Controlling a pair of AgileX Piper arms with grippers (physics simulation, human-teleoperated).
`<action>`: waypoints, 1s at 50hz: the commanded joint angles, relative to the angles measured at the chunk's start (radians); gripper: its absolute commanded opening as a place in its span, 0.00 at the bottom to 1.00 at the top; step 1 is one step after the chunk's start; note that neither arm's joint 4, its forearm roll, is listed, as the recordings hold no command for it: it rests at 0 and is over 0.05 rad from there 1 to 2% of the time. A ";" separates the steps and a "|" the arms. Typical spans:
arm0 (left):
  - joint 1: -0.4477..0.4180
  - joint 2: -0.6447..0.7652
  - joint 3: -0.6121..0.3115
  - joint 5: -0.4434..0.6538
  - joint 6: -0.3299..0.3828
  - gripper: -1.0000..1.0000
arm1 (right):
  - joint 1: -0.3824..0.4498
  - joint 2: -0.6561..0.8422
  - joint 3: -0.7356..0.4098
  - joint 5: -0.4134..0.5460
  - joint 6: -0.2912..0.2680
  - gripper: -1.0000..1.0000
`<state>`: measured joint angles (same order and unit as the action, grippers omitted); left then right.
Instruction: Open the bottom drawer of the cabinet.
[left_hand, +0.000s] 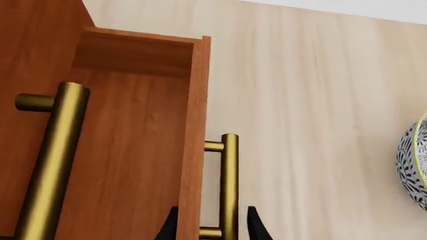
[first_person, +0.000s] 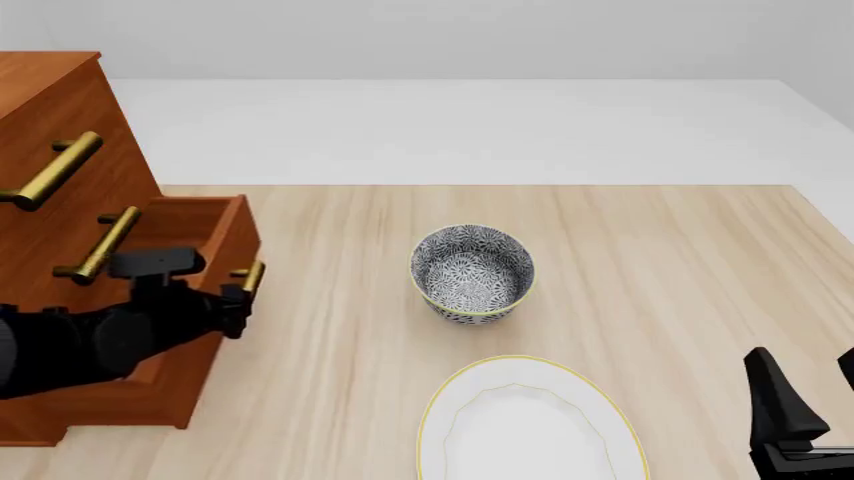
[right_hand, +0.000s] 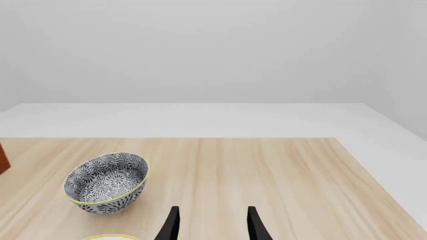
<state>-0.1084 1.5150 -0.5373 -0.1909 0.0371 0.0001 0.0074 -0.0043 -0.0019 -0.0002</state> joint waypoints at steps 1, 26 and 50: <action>-0.093 0.157 0.032 0.032 -0.179 1.00 | 0.000 0.000 0.000 0.000 0.000 1.00; -0.192 0.178 -0.032 0.105 -0.192 1.00 | 0.000 0.000 0.000 0.000 0.000 1.00; -0.243 0.191 -0.037 0.109 -0.215 1.00 | 0.000 0.000 0.000 0.000 0.000 1.00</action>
<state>-0.3096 1.5757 -0.6383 -0.0885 -0.0760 0.0000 0.0073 -0.0043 -0.0019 -0.0001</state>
